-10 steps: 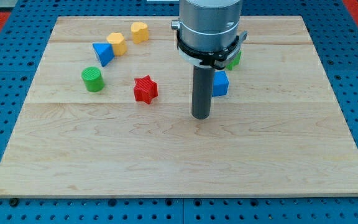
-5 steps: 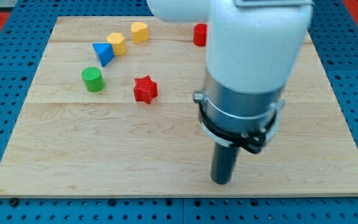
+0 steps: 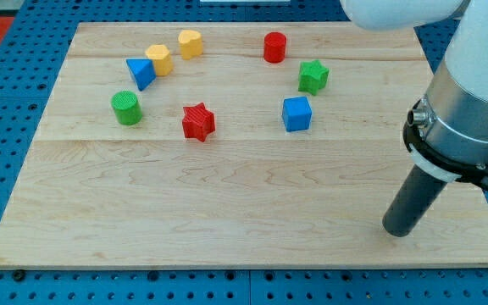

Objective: Point your arm towards bottom center

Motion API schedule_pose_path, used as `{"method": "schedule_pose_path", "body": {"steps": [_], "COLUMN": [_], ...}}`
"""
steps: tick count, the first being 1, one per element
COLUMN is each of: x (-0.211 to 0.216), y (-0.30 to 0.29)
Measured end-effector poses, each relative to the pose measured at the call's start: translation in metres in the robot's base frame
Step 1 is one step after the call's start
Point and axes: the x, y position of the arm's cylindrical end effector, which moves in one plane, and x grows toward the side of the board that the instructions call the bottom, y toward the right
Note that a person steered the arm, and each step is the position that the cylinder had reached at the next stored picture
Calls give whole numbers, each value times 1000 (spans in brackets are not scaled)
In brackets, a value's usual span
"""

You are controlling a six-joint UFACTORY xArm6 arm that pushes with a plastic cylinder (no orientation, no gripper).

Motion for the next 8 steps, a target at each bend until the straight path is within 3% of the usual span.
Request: {"method": "schedule_pose_path", "body": {"steps": [5, 7, 8], "x": [-27, -48, -50], "y": [-37, -103, -172]}}
